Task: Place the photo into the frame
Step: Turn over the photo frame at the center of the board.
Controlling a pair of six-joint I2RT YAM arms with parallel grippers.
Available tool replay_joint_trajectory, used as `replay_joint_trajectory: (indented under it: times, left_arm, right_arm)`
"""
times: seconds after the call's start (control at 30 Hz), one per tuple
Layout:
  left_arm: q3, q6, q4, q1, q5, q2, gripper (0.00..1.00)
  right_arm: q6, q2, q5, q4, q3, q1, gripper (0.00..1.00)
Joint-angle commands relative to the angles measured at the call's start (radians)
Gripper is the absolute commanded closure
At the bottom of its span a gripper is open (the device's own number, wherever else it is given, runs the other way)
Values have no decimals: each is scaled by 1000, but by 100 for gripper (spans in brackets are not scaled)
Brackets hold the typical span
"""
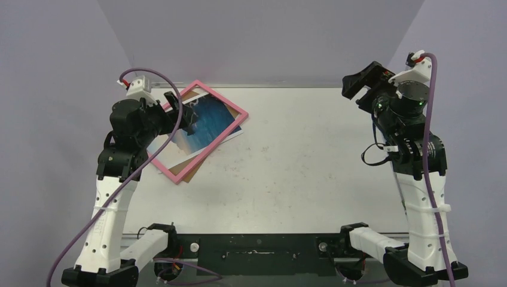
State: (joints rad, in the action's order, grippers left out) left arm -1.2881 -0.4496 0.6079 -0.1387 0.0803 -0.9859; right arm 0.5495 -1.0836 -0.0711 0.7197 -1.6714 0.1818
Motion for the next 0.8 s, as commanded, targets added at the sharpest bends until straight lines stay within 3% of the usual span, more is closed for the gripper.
replay_joint_trajectory:
  times: [0.0,0.33,0.77]
  left_arm:
    - [-59,-2,-122,-4,46,-17,3]
    - [-13,-31,-310,-2,32,-47,3]
    - [-62,128,-31,-35,123,-296,3]
  right_arm:
    - [36,12,22,-51,-1,-7,15]
    - [56,-17,52,-94,19,-7,14]
    - [100,-95,153,-87,104,-4,14]
